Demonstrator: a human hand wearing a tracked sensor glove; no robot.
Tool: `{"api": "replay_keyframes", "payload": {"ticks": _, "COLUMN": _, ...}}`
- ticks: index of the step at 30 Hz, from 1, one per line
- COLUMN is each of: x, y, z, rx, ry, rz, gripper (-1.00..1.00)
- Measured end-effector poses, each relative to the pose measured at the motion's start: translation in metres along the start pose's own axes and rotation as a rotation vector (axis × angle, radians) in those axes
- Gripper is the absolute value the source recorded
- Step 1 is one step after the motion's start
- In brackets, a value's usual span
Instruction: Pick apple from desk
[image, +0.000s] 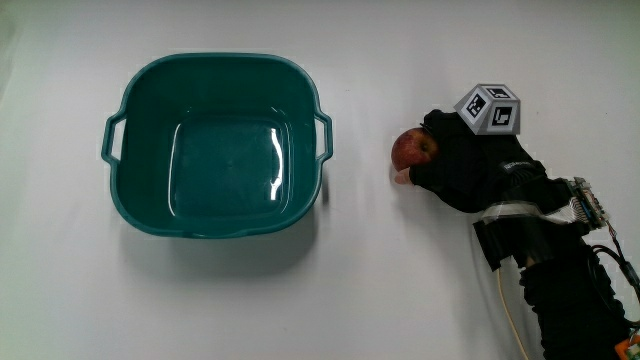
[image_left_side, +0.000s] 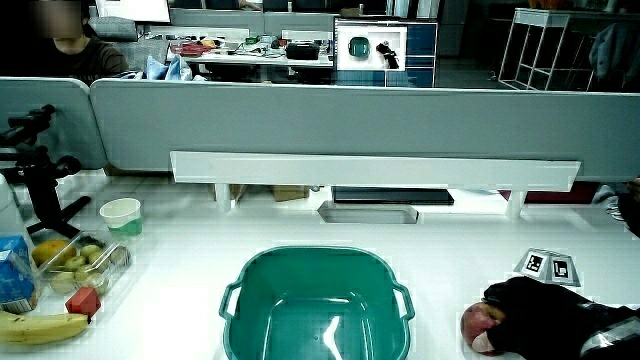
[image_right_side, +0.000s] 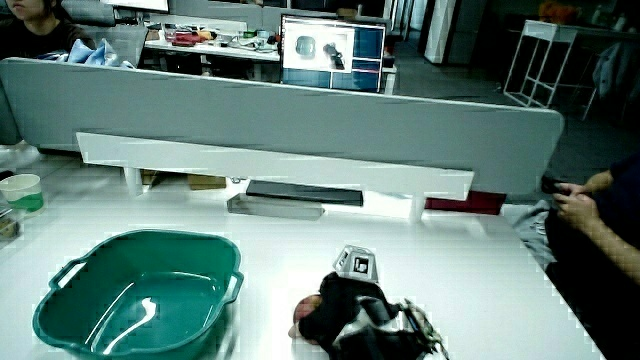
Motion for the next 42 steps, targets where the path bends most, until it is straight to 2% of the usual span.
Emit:
{"api": "replay_keyframes", "payload": {"ticks": 4, "x": -0.001, "y": -0.002, "z": 0.000, "rx": 0.005, "ry": 0.011, "rz": 0.024, "gripper": 0.80}}
{"api": "replay_keyframes", "payload": {"ticks": 5, "x": 0.000, "y": -0.001, "z": 0.000, "rx": 0.016, "ry": -0.001, "rz": 0.014, "gripper": 0.83}}
{"api": "replay_keyframes", "payload": {"ticks": 9, "x": -0.004, "y": -0.005, "z": 0.001, "rx": 0.022, "ry": 0.000, "rz": 0.045, "gripper": 0.97}}
{"api": "replay_keyframes", "payload": {"ticks": 10, "x": -0.003, "y": -0.004, "z": 0.000, "rx": 0.035, "ry": -0.015, "rz": 0.036, "gripper": 1.00}}
{"api": "replay_keyframes", "payload": {"ticks": 19, "x": -0.008, "y": -0.010, "z": 0.006, "rx": 0.073, "ry": -0.020, "rz": 0.071, "gripper": 1.00}}
{"api": "replay_keyframes", "payload": {"ticks": 33, "x": -0.045, "y": -0.039, "z": 0.037, "rx": 0.162, "ry": -0.067, "rz": 0.167, "gripper": 1.00}}
{"api": "replay_keyframes", "payload": {"ticks": 39, "x": -0.068, "y": -0.049, "z": 0.053, "rx": 0.193, "ry": -0.090, "rz": 0.205, "gripper": 1.00}}
{"api": "replay_keyframes", "payload": {"ticks": 42, "x": -0.081, "y": -0.053, "z": 0.059, "rx": 0.206, "ry": -0.076, "rz": 0.246, "gripper": 1.00}}
